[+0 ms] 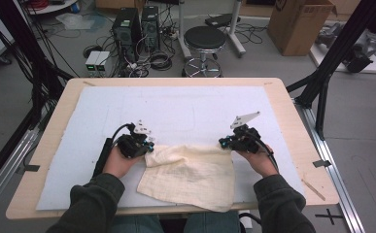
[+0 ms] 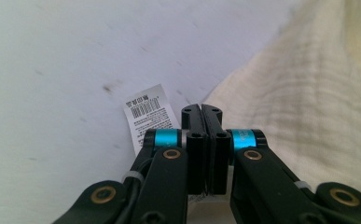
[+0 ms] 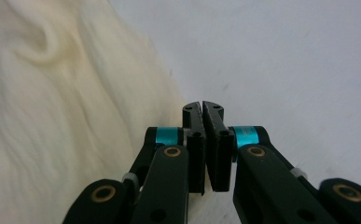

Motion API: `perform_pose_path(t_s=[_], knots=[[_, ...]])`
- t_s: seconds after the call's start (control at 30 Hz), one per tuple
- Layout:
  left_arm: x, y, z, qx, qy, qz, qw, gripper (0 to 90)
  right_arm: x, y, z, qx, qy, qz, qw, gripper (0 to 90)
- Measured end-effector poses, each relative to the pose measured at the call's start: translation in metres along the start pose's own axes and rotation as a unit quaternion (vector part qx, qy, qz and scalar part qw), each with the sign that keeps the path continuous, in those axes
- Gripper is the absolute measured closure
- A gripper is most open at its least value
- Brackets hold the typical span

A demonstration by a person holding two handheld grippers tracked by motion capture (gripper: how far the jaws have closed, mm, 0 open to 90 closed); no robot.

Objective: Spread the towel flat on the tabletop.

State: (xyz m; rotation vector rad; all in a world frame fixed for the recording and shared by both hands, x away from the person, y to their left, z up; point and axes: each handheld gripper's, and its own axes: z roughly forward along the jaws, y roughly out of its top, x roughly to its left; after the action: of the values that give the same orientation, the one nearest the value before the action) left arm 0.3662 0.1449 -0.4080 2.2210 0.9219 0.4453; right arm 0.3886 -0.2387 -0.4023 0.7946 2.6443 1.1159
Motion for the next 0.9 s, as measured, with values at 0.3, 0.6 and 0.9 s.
perform_pose_path(t_s=[0.3,0.6,0.9], knots=[[0.075,0.063,0.006,-0.098,0.090,-0.093,0.9867,54.1,-0.062,0.075,-0.007,-0.062,-0.141,0.083,0.9846,60.5],[0.053,0.022,-0.012,-0.103,0.041,-0.055,0.9923,53.7,-0.038,0.048,-0.006,-0.038,-0.099,0.050,0.9931,54.0],[0.004,-0.024,-0.047,-0.132,-0.018,-0.009,0.9911,48.1,0.013,0.007,-0.021,-0.055,-0.030,0.014,0.9979,45.4]])
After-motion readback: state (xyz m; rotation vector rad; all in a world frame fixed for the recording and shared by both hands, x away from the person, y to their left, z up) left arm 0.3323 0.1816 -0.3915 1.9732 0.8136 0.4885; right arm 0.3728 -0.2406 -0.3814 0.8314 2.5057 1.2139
